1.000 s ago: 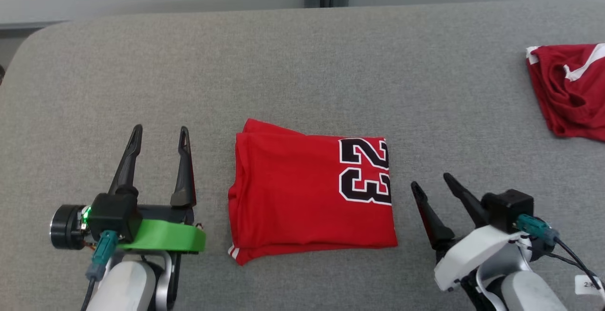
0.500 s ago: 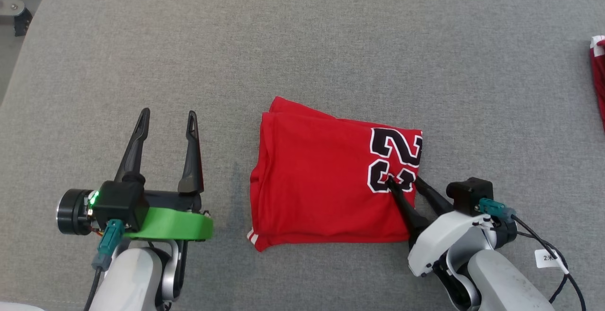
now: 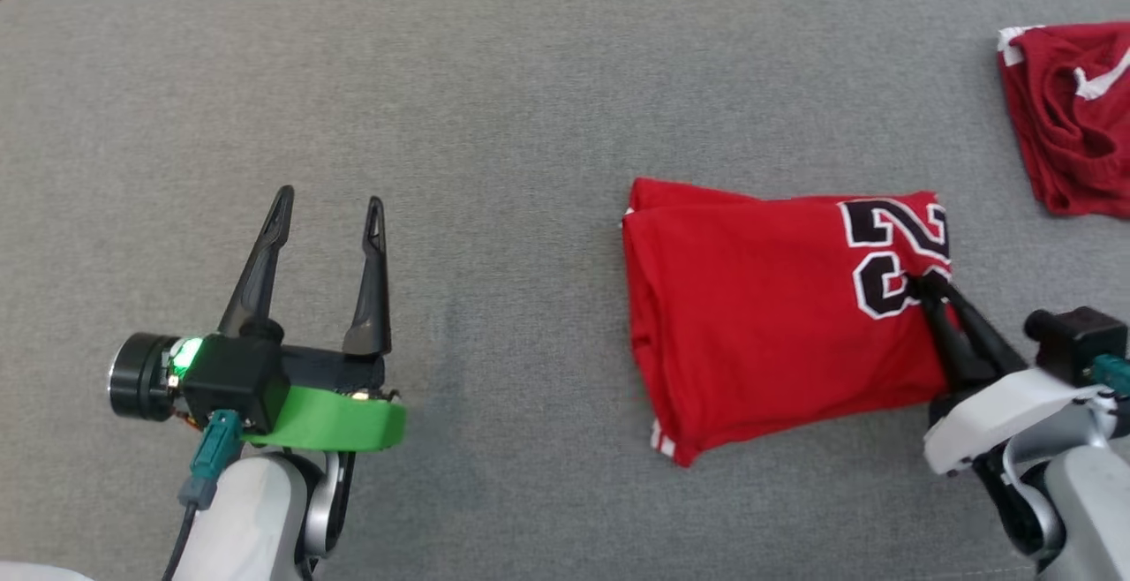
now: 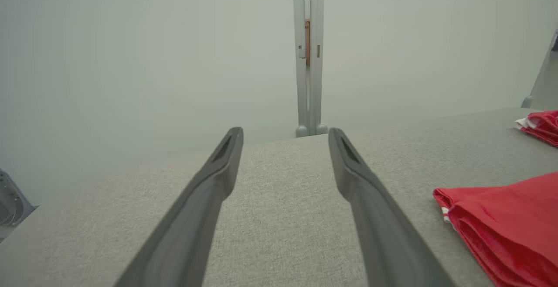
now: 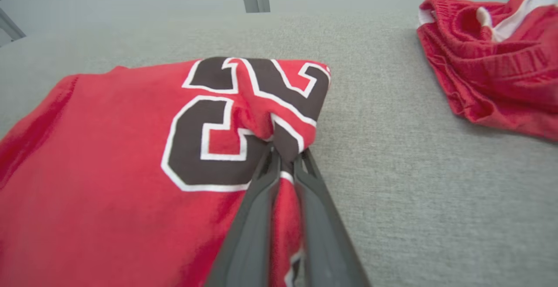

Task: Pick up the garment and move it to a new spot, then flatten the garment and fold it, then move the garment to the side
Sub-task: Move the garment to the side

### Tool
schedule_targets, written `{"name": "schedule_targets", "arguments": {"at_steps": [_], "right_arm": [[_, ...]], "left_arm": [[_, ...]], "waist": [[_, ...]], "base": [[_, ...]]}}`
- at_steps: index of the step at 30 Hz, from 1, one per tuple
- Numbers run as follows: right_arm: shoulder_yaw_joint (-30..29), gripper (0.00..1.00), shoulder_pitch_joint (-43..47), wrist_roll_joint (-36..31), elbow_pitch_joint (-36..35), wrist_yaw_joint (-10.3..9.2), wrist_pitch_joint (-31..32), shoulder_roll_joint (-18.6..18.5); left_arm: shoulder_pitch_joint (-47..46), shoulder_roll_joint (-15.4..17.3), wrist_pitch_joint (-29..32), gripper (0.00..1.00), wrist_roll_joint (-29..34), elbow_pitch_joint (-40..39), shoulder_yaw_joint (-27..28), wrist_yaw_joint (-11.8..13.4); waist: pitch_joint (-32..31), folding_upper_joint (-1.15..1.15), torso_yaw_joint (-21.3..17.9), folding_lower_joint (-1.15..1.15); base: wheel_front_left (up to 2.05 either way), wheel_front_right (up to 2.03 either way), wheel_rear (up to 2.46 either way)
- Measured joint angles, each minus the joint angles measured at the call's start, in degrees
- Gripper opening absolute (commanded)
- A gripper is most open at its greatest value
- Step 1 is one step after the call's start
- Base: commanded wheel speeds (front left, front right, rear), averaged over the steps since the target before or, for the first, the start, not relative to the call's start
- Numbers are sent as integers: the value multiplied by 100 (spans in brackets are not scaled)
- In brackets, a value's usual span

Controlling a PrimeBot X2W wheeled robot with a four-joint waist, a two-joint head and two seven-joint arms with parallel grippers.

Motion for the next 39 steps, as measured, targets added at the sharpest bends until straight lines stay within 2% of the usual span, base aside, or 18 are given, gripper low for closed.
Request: {"name": "schedule_targets", "arguments": {"at_steps": [4,8,13,19,22,26,27,28,29,35,39], "right_arm": [[-369,0,-298,-12,-100,0,102,-137],[-563,0,-985,-5,18,0,151,-308],[-898,0,-1973,82,492,0,88,-738],[-1684,0,-2724,157,1203,0,-92,-1281],[-1994,0,-2953,169,1535,0,-163,-1441],[-2107,0,-3201,250,2026,0,-253,-1521],[-2103,16,-3260,283,2167,0,-266,-1522],[-2095,55,-3300,290,2282,0,-320,-1521],[-2092,100,-3313,268,2343,0,-403,-1519],[-2154,100,-3134,58,2271,0,-608,-1272],[-2405,100,-2508,-238,1394,0,-615,-772]], "left_arm": [[-257,-37,0,100,129,-132,-154,-145],[-502,-26,1,100,298,-238,-352,-304],[-911,-24,92,100,470,-452,-641,-488],[-1295,-42,188,100,695,-636,-955,-657],[-1397,-54,229,100,748,-702,-1029,-679],[-1490,-40,280,100,784,-793,-1070,-698],[-1493,-22,289,100,790,-803,-1067,-697],[-1493,-13,298,100,792,-806,-1066,-691],[-1493,1,319,100,792,-808,-1049,-673],[-1386,60,303,100,715,-716,-900,-513],[-1092,57,227,100,566,-536,-754,-357]], "waist": [[184,0,-241,0],[488,0,-435,0],[936,0,-616,0],[1472,0,-715,0],[1709,0,-733,0],[1972,0,-756,0],[2027,0,-767,0],[2071,0,-781,0],[2101,0,-801,0],[2044,0,-928,1],[1795,0,-994,1]], "base": [[0,0,0],[0,0,0],[0,0,0],[0,0,0],[0,0,0],[0,0,0],[0,0,0],[0,0,0],[0,0,0],[0,0,0],[0,0,0]]}}
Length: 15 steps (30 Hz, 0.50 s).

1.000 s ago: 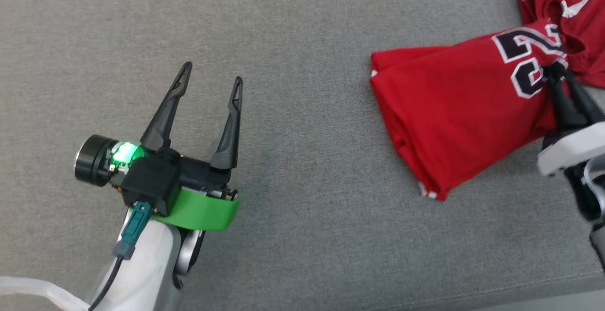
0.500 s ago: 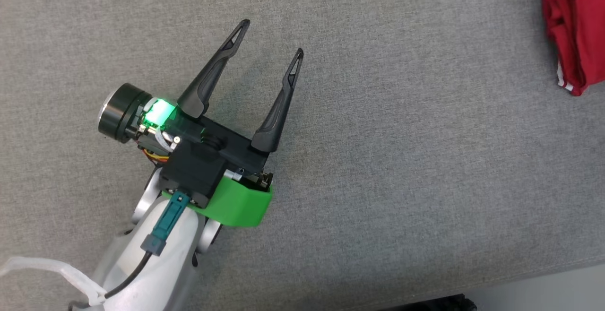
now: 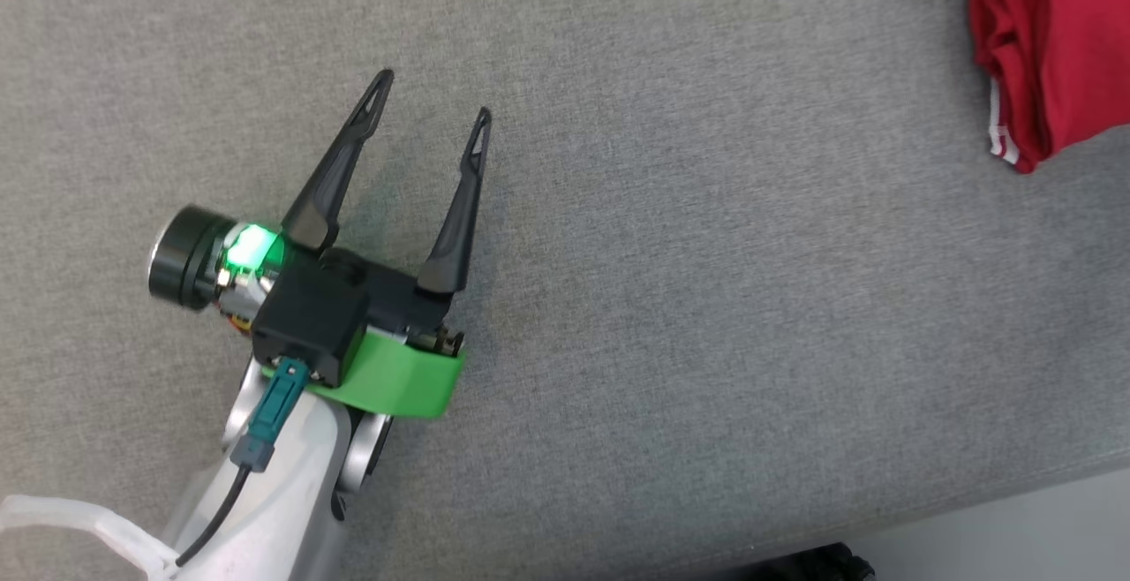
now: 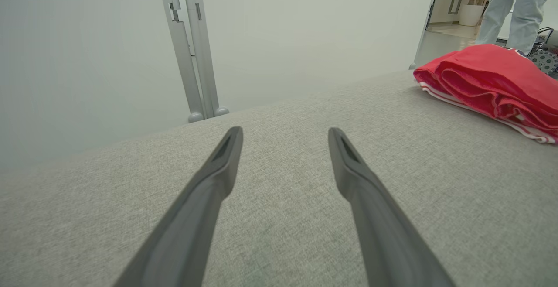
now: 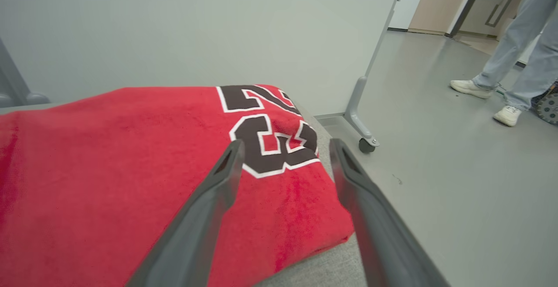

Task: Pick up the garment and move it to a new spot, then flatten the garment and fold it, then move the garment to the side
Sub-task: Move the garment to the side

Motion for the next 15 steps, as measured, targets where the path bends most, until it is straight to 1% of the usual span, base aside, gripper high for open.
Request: {"name": "schedule_targets", "arguments": {"at_steps": [1,3,4,8,15], "right_arm": [[-18,100,284,-97,-298,0,-1,196],[-35,100,675,-180,-651,0,0,470],[-2,100,950,-256,-921,0,0,673],[163,100,1676,-369,-1630,0,0,1232],[493,100,2895,-521,-2497,-2,43,1924]], "left_arm": [[110,-14,-20,100,-63,71,40,45],[256,-36,-49,100,-157,148,86,96],[372,-44,-69,100,-215,213,132,149],[729,-92,-126,100,-369,367,257,301],[1318,-189,-188,100,-639,591,439,502]], "waist": [[-107,0,-14,0],[-260,0,-25,0],[-385,0,-32,0],[-775,0,-42,0],[-1536,0,31,0]], "base": [[0,0,0],[0,0,0],[0,0,0],[0,0,0],[0,0,0]]}}
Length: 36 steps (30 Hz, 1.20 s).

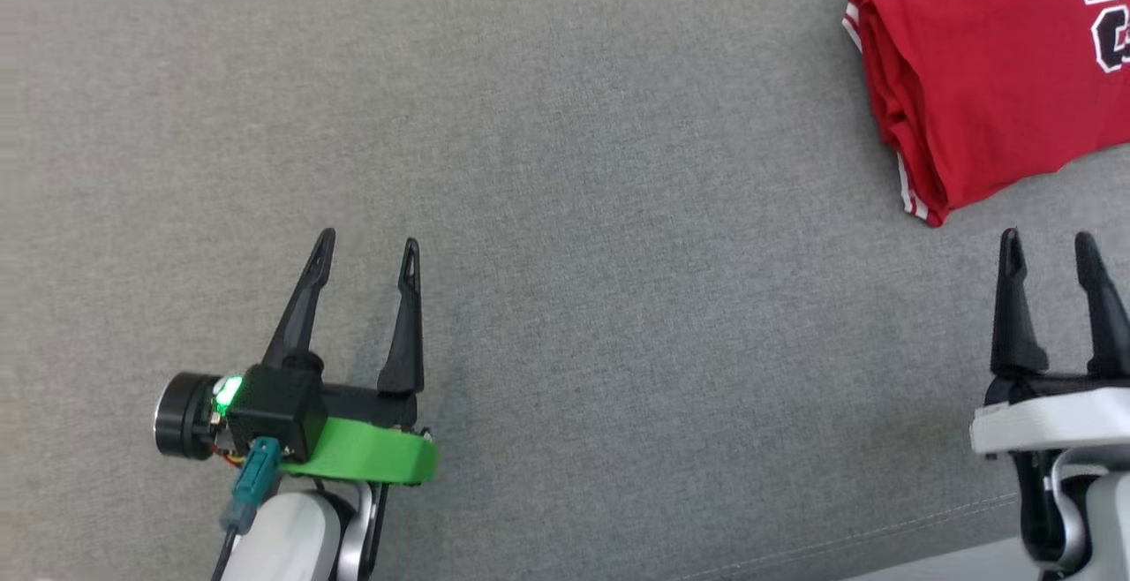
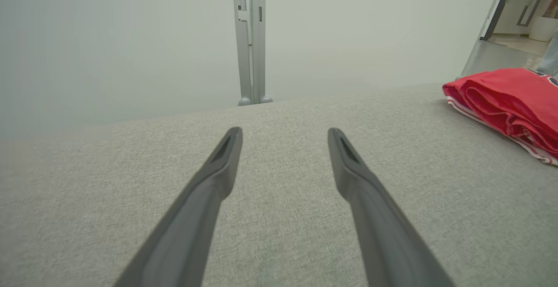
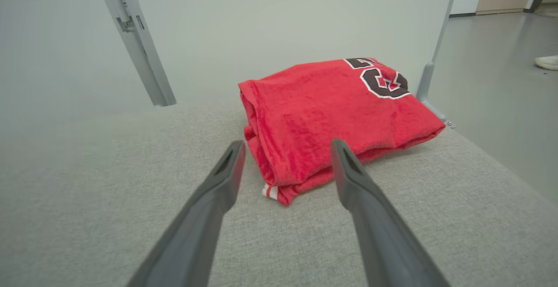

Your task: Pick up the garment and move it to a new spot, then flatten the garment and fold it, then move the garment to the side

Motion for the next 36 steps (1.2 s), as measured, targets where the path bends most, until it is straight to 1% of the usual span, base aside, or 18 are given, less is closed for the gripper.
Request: {"name": "schedule_targets", "arguments": {"at_steps": [8,13,21,28,36], "right_arm": [[431,100,913,-164,-797,0,559,380],[588,100,1207,-266,-1084,0,842,456],[719,100,1522,-477,-1249,0,1203,508],[750,100,1679,-577,-1311,0,1315,514],[812,100,1729,-604,-1350,0,1352,511]], "left_arm": [[665,-64,-12,100,-223,215,207,160],[916,-4,-31,100,-275,310,288,167],[1251,122,-38,100,-355,500,422,146],[1388,143,-38,100,-359,604,483,103],[1411,98,-40,100,-363,688,586,40]], "waist": [[-796,0,326,0],[-1188,0,620,0],[-1779,0,960,0],[-2133,0,1072,0],[-2270,0,1077,0]], "base": [[0,0,0],[0,0,0],[0,0,0],[0,0,0],[0,0,0]]}}
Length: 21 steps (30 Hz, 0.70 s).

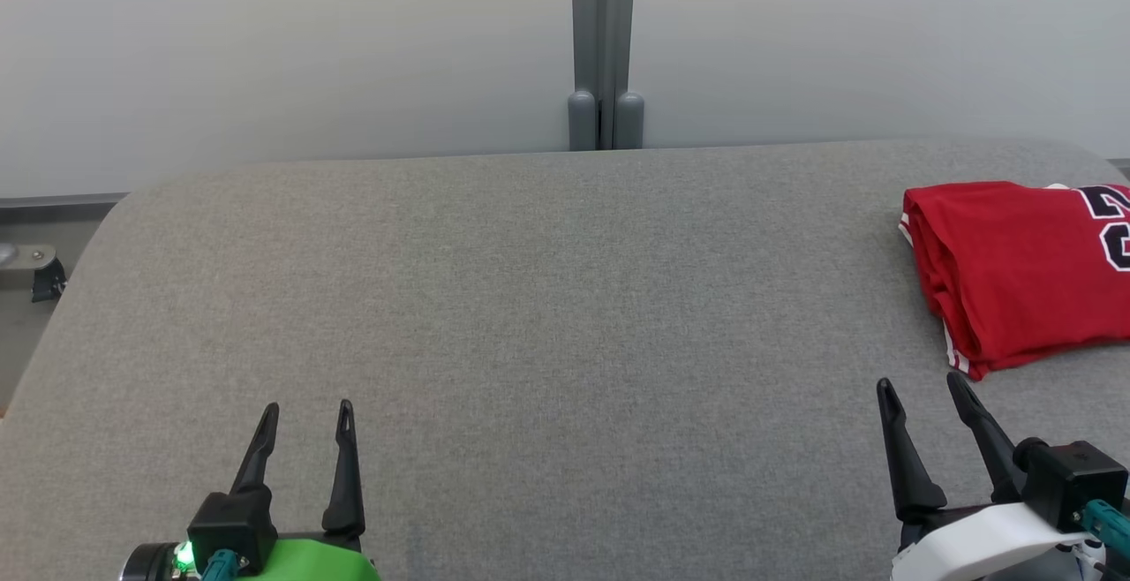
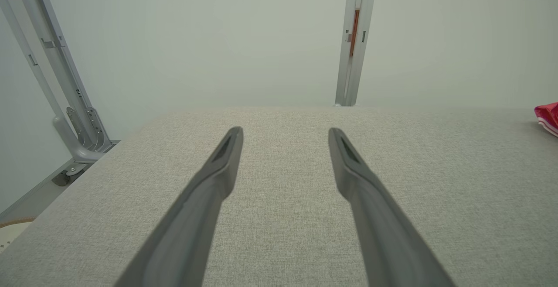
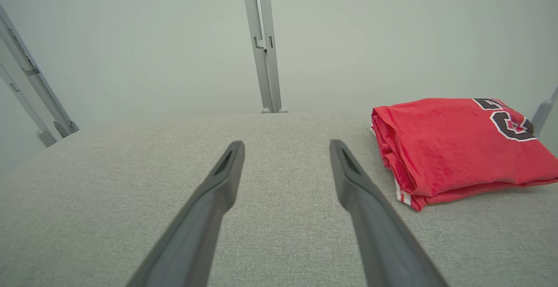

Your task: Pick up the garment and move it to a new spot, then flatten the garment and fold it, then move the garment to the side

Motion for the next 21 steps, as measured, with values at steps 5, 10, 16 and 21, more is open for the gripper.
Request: {"name": "schedule_targets", "arguments": {"at_steps": [5,10,16,21], "right_arm": [[33,100,4,-2,-9,0,0,-7],[55,100,4,-13,-9,0,-9,-18],[75,100,0,-13,13,0,-45,-16],[82,100,-7,-14,34,0,-76,-14]], "left_arm": [[-1,-12,-2,100,2,87,8,-57],[-5,-20,-8,100,19,164,10,-83],[-21,-48,-8,100,35,235,51,-99],[-31,-101,-8,100,35,279,80,-126]], "waist": [[-4,0,-5,0],[15,0,-25,0],[15,0,-40,0],[16,0,-20,0]], "base": [[0,0,0],[0,0,0],[0,0,0],[0,0,0]]}}
